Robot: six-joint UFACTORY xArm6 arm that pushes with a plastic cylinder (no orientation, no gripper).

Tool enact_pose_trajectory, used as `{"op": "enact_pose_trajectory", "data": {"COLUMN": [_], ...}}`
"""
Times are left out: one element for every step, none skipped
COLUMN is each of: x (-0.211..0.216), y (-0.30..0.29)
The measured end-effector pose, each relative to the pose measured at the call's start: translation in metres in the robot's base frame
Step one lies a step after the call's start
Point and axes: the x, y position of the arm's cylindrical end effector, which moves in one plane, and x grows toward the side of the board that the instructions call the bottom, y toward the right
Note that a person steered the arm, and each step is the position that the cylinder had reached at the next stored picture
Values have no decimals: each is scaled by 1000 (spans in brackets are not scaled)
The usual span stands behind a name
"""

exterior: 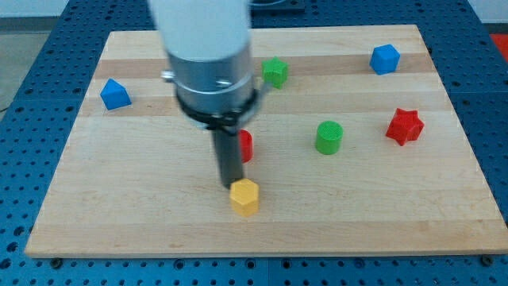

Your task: Push the yellow hexagon to the right side

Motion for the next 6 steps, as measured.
{"op": "enact_pose_trajectory", "data": {"x": [0,0,20,47,48,48], "y": [3,-49,-69,-29,43,95]}}
